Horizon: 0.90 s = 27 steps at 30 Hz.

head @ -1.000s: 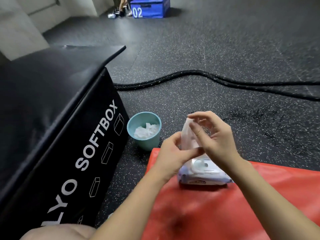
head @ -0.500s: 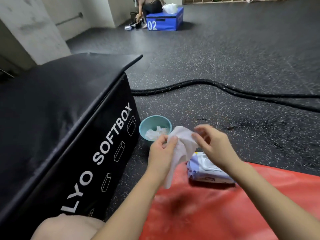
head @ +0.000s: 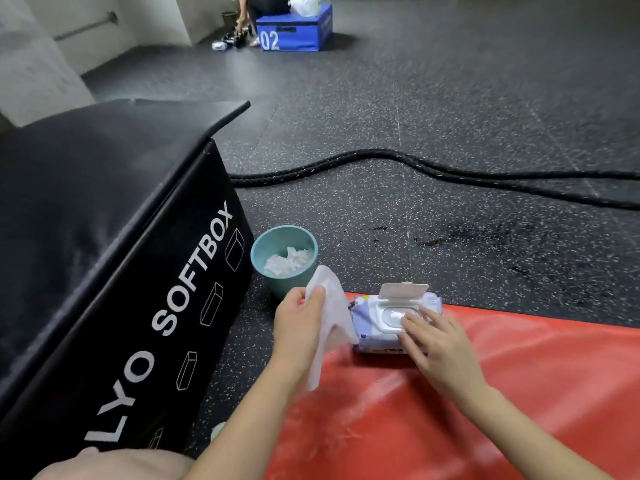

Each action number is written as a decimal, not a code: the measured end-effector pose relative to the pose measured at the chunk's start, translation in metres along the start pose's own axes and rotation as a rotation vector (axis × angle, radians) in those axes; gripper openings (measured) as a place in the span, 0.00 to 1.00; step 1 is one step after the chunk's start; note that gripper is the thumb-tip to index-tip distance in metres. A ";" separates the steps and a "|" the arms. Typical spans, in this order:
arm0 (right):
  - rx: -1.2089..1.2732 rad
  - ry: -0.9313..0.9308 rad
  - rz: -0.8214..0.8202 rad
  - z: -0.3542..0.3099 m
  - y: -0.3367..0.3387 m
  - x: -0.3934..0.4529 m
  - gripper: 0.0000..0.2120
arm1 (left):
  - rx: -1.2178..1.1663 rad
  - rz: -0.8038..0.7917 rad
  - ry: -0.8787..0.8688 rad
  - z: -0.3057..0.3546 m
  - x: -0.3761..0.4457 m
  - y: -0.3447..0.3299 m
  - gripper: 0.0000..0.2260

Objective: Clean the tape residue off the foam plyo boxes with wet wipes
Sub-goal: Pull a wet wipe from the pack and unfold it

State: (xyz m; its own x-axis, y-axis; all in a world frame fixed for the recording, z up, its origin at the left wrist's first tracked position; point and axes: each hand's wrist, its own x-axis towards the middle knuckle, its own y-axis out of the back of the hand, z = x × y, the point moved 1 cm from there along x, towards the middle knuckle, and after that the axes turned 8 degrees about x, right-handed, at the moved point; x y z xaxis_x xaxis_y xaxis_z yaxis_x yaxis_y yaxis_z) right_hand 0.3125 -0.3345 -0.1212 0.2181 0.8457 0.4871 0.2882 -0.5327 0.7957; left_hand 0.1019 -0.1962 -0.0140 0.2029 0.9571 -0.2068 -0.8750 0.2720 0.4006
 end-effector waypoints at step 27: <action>0.136 0.006 0.097 -0.009 -0.020 -0.028 0.15 | -0.135 -0.039 -0.001 0.000 -0.026 -0.031 0.10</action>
State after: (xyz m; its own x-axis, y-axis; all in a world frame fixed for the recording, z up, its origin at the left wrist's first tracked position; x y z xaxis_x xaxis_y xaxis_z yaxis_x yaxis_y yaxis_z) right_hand 0.2923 -0.3469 -0.1475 0.2455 0.7899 0.5619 0.3900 -0.6111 0.6887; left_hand 0.1236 -0.2296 -0.0206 0.2380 0.9464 -0.2184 -0.9177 0.2928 0.2686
